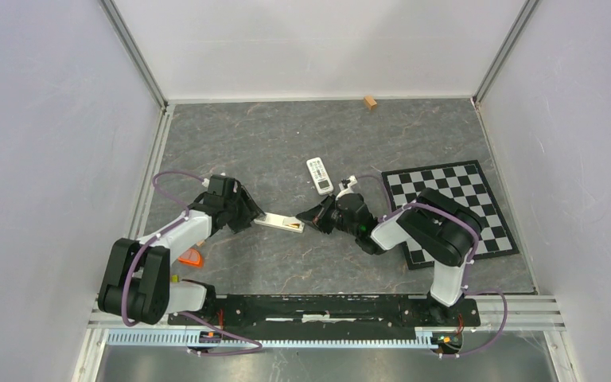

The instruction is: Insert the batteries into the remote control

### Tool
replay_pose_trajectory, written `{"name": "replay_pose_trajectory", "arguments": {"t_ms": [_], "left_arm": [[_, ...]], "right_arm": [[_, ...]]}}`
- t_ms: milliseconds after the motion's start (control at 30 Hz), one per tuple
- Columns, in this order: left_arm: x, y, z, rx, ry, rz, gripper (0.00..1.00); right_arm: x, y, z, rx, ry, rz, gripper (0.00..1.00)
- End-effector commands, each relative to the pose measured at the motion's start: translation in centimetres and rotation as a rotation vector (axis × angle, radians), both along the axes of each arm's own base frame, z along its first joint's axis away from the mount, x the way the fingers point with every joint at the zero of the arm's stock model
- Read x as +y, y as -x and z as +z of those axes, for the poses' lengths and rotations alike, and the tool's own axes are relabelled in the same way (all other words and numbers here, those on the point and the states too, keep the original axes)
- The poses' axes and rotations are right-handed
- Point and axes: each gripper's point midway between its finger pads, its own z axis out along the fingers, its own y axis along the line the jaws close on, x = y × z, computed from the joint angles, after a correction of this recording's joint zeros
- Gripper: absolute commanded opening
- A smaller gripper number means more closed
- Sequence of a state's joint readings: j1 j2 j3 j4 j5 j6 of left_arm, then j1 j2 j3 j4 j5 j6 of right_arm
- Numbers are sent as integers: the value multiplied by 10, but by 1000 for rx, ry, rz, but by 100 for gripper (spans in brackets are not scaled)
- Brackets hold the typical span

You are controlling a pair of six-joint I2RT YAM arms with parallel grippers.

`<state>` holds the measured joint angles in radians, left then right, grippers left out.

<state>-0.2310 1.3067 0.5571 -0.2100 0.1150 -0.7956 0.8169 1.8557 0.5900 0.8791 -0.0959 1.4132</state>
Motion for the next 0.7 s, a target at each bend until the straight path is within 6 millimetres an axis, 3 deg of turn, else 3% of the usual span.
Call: {"name": "replay_pose_trajectory", "arguments": {"t_ms": [0, 200, 467, 667], "left_arm": [[-5, -9, 6, -18, 32, 9, 63], [-7, -8, 6, -17, 46, 5, 62], [-6, -9, 8, -24, 43, 12, 62], [-3, -10, 9, -26, 28, 19, 62]], "right_arm": [[0, 4, -10, 6, 30, 4, 0], [-1, 6, -19, 5, 77, 15, 1], [-5, 7, -15, -16, 103, 21, 18], [-6, 7, -9, -37, 104, 31, 25]]}}
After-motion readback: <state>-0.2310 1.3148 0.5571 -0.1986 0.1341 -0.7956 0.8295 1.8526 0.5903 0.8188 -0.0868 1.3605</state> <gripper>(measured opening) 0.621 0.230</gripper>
